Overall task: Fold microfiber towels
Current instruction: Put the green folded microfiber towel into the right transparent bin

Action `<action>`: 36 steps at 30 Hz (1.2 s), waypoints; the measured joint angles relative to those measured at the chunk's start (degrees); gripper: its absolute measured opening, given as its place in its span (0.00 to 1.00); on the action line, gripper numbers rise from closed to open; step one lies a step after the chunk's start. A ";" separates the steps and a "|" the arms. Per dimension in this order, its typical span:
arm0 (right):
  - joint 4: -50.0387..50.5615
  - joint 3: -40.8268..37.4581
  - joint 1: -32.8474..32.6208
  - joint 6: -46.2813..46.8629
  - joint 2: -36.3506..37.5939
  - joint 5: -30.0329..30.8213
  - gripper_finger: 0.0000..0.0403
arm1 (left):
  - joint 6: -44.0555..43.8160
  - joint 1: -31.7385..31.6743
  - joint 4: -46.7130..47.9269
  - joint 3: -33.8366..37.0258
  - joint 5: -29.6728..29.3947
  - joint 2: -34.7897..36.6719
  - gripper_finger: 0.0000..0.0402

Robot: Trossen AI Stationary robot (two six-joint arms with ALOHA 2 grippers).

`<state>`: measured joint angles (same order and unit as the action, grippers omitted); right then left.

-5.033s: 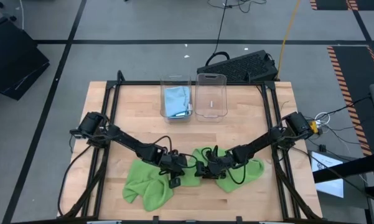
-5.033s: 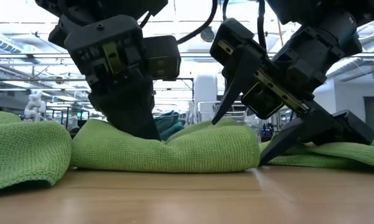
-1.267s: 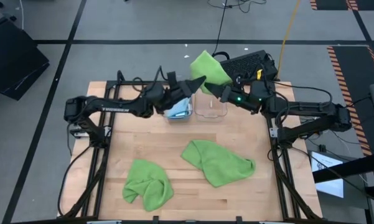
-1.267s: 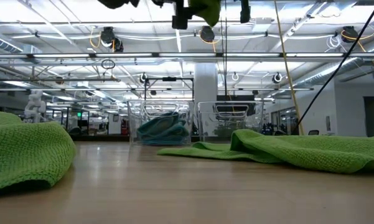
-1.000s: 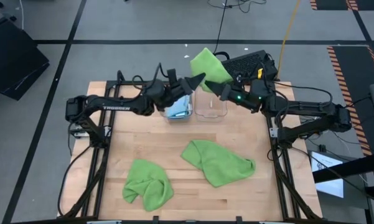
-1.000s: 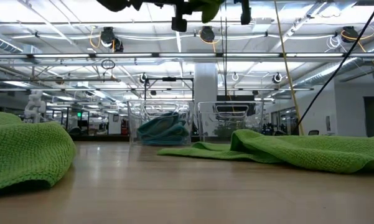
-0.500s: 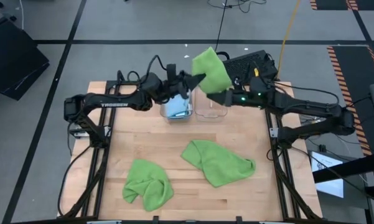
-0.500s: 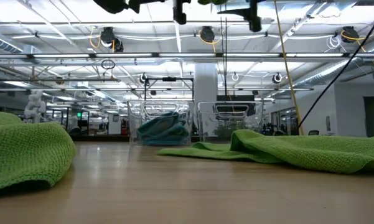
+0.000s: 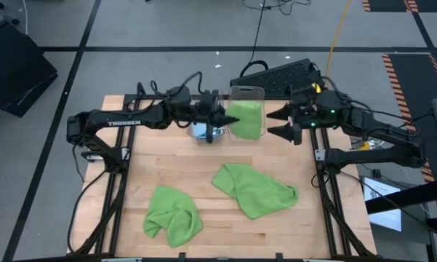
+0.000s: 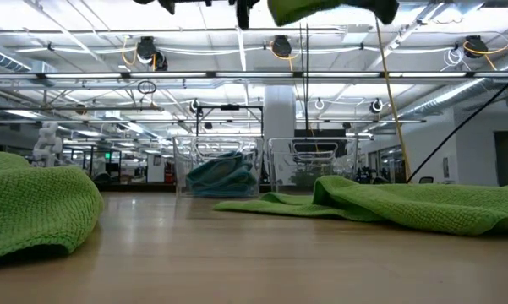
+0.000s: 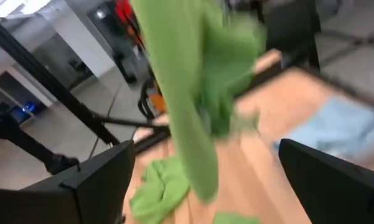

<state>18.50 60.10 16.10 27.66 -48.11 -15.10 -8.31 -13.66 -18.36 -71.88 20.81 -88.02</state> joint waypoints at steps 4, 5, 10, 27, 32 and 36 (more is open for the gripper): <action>-6.83 0.00 0.04 -4.17 -0.45 0.01 0.97 | 11.68 1.58 4.49 -0.02 -0.03 0.90 0.05; -8.88 0.02 0.02 -5.65 -1.01 -0.04 0.97 | 13.82 1.86 5.80 0.02 -0.12 1.31 0.06; -15.31 0.04 -0.16 -9.53 -4.28 -1.73 0.99 | 20.04 3.32 6.56 0.00 -1.47 2.19 0.07; -18.25 0.02 -4.62 -9.54 -8.96 2.77 0.99 | 21.40 4.85 8.58 0.04 -17.10 5.09 0.07; -20.18 0.02 -4.57 -12.03 -10.33 8.99 0.99 | 20.73 4.92 7.00 0.00 -18.80 5.42 0.07; -24.57 0.04 -4.59 -12.31 -12.93 9.03 0.99 | 20.00 5.68 4.77 0.00 -19.06 5.27 0.08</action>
<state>-6.07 60.14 11.51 15.35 -61.04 -6.07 11.68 -7.98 -13.59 -71.88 1.76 -82.75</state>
